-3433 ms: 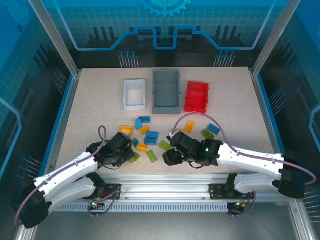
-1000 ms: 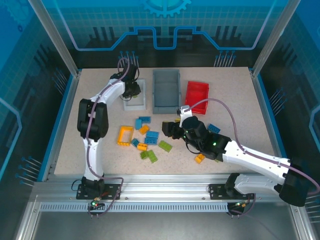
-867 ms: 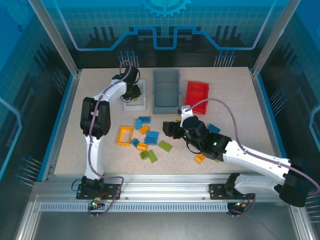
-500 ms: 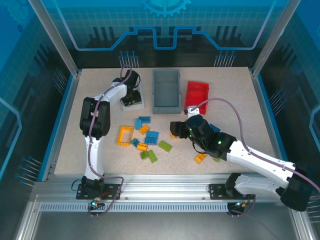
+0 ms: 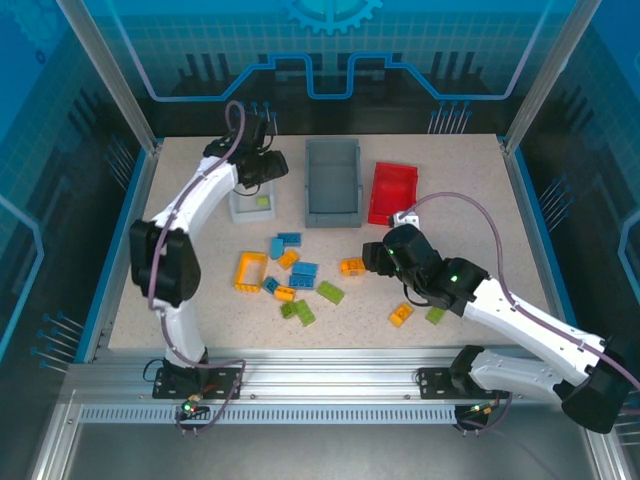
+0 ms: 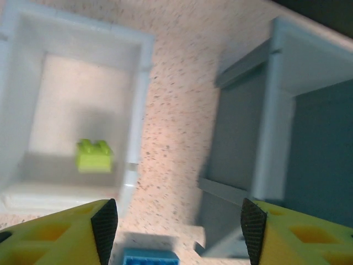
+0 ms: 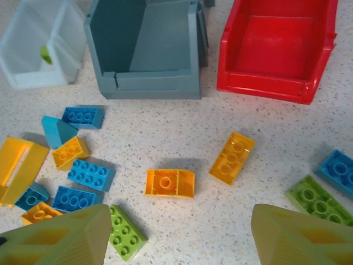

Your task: Sort the legos into containers by color

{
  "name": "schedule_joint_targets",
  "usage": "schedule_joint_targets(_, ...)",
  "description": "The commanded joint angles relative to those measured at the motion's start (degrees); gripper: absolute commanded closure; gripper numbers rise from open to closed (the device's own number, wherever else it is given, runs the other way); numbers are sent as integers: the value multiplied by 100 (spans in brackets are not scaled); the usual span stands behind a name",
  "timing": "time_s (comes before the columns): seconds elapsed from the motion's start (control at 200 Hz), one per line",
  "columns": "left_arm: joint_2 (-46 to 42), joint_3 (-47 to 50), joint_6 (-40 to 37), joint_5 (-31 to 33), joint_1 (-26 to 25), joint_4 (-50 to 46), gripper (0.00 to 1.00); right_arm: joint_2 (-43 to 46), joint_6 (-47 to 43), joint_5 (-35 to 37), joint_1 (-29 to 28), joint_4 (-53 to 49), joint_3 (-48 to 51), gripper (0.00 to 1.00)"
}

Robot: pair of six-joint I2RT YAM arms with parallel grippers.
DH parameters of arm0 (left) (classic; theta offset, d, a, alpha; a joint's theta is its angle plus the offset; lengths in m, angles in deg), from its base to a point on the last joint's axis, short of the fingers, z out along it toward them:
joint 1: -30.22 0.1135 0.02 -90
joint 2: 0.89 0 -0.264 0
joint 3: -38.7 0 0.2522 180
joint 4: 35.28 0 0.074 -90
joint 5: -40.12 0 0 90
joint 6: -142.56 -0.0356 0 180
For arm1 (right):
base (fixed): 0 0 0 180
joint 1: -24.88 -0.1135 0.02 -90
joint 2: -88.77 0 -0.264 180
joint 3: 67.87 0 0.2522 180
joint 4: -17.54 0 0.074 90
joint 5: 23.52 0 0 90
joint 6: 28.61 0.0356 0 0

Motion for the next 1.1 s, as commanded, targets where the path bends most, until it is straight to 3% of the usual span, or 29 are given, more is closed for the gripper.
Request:
schedule_joint_targets(0.0, -273, 287, 10, 85, -19, -129, 37, 73, 7, 68, 140, -470, -140, 31)
schedule_joint_targets(0.175, -44, 425, -97, 114, 338, -69, 51, 134, 42, -132, 168, -455, -118, 32)
schedule_joint_targets(0.355, -433, 705, -234, 127, 488, -132, 61, 180, -140, -134, 260, -540, -45, 32)
schedule_joint_targets(0.535, -1381, 1699, -108, -429, 388, -195, 68, -76, -505, -689, 1239, -672, -4, 34)
schedule_joint_targets(0.6, -1884, 2291, 90, -708, 45, 101, 67, -206, -589, -733, 1693, -756, -6, 34)
schedule_joint_targets(0.68, -2383, 2914, 418, -810, -878, 580, 64, -489, -709, -1247, 2518, -718, -4, 32)
schedule_joint_targets(0.87, -2899, 3919, 1354, -36, -2970, 1961, 56, -2014, -619, -1807, 3786, -1032, -488, 28)
schedule_joint_targets(0.955, -2818, 4027, 1407, 291, -3466, 2308, 53, -2387, -168, -2034, 4086, -924, -455, 23)
schedule_joint_targets(1.095, -2604, 3970, 1313, 299, -3698, 2480, 53, -2840, 434, -2358, 4259, -474, -499, 8)
